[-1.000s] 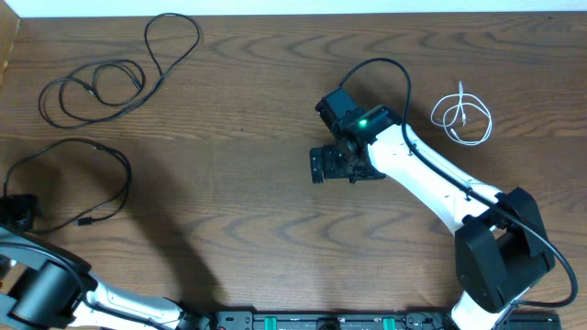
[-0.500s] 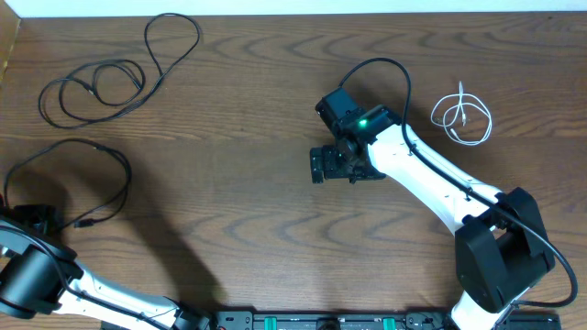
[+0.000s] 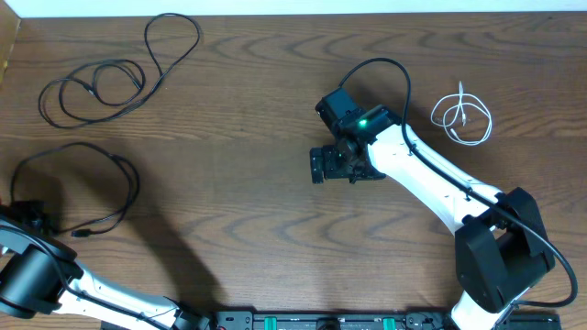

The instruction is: Untangle cables

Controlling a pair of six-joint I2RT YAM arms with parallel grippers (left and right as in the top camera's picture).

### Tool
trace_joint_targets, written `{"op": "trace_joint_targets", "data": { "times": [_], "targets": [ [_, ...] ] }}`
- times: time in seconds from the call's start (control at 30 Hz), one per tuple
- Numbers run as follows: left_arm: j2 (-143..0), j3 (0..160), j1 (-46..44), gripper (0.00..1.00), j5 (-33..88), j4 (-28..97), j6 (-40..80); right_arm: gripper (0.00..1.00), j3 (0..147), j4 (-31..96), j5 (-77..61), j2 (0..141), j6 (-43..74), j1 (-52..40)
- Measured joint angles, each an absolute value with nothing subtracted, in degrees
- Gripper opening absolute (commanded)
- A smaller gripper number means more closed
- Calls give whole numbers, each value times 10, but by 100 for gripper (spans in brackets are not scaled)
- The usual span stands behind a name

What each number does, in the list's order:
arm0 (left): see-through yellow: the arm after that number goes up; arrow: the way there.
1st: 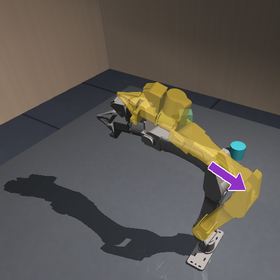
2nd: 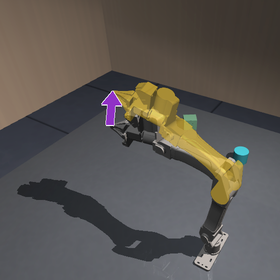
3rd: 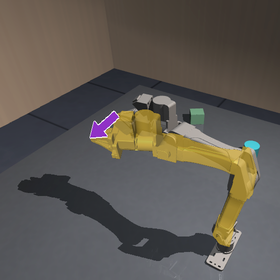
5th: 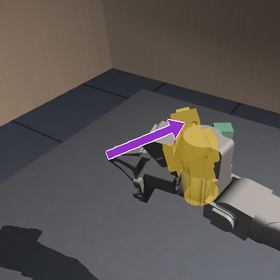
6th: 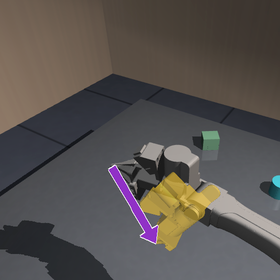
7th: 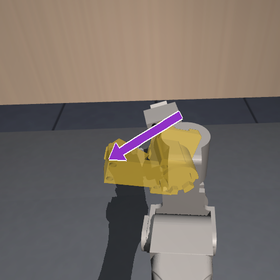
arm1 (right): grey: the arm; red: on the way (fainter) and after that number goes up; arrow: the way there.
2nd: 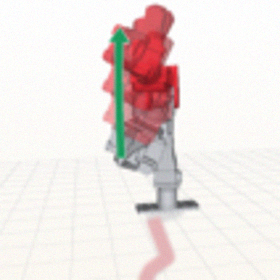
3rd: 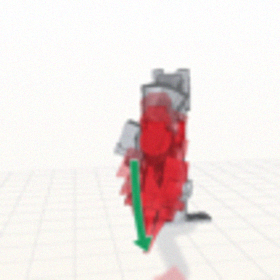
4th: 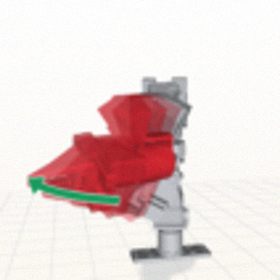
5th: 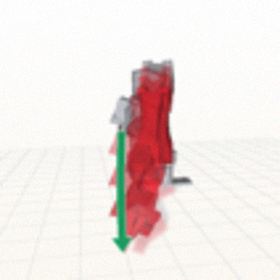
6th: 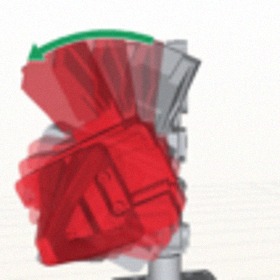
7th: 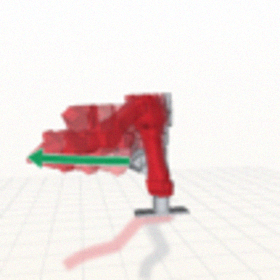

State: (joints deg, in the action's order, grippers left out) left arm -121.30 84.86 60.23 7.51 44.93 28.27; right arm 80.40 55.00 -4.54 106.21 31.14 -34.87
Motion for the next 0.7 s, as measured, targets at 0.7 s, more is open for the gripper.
{"op": "trace_joint_targets", "data": {
  "times": [0.7],
  "targets": [
    [-1227, 849, 468, 8, 222, 347, 273, 99, 804, 560, -45, 1062, 311, -367]
  ]
}}
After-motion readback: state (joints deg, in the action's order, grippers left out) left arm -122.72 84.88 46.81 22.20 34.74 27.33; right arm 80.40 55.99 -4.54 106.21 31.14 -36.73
